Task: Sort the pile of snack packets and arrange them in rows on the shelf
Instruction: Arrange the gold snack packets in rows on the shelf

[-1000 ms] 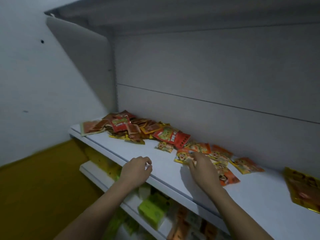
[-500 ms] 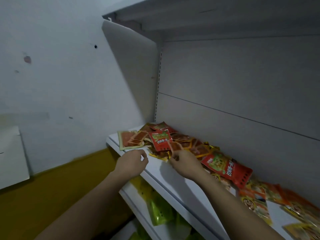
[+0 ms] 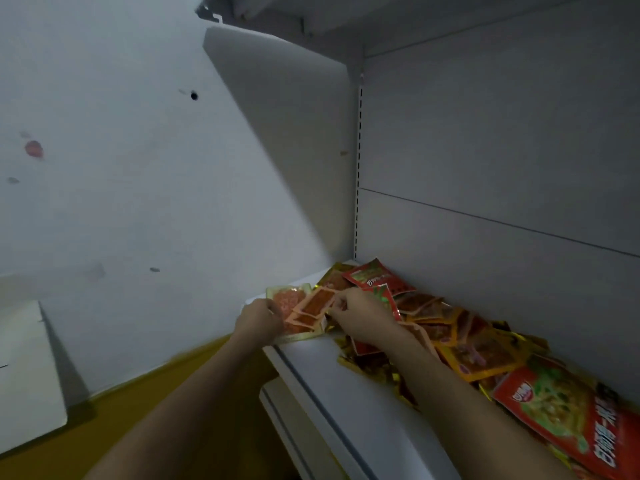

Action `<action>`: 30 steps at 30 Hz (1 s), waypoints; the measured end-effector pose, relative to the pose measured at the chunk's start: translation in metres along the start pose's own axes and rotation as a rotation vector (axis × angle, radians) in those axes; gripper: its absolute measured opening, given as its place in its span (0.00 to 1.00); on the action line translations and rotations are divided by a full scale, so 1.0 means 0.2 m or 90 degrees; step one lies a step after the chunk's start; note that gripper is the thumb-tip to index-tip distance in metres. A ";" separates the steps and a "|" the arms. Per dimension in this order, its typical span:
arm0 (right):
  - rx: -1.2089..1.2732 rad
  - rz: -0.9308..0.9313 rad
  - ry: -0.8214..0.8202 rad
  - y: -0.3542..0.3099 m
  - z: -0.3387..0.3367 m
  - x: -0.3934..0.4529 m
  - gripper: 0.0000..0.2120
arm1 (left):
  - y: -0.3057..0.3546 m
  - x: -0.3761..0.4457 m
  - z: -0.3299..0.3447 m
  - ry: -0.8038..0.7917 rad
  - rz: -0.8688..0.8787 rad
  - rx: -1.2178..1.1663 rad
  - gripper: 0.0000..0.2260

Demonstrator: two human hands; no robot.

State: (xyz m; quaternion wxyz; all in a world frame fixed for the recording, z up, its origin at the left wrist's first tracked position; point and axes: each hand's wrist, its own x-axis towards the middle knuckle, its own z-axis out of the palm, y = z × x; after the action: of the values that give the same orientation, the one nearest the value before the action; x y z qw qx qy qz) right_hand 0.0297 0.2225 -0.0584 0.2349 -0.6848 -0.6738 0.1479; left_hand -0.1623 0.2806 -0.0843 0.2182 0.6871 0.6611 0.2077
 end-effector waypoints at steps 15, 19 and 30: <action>-0.060 0.037 0.060 0.16 -0.01 0.37 0.10 | -0.08 0.41 0.13 -0.046 -0.111 -0.170 0.31; -0.081 0.025 -0.009 0.11 0.03 0.43 0.11 | -0.11 0.48 0.11 -0.080 -0.055 -0.087 0.36; -0.182 0.089 -0.073 0.23 0.06 0.28 0.19 | 0.23 0.79 0.25 -0.122 0.104 -0.100 0.19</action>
State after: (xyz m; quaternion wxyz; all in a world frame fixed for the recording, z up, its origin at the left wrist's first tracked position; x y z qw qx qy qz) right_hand 0.0649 0.2794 -0.0855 0.0850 -0.7467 -0.6512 0.1052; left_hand -0.0901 0.4364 -0.0987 0.3159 0.7361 0.5610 0.2091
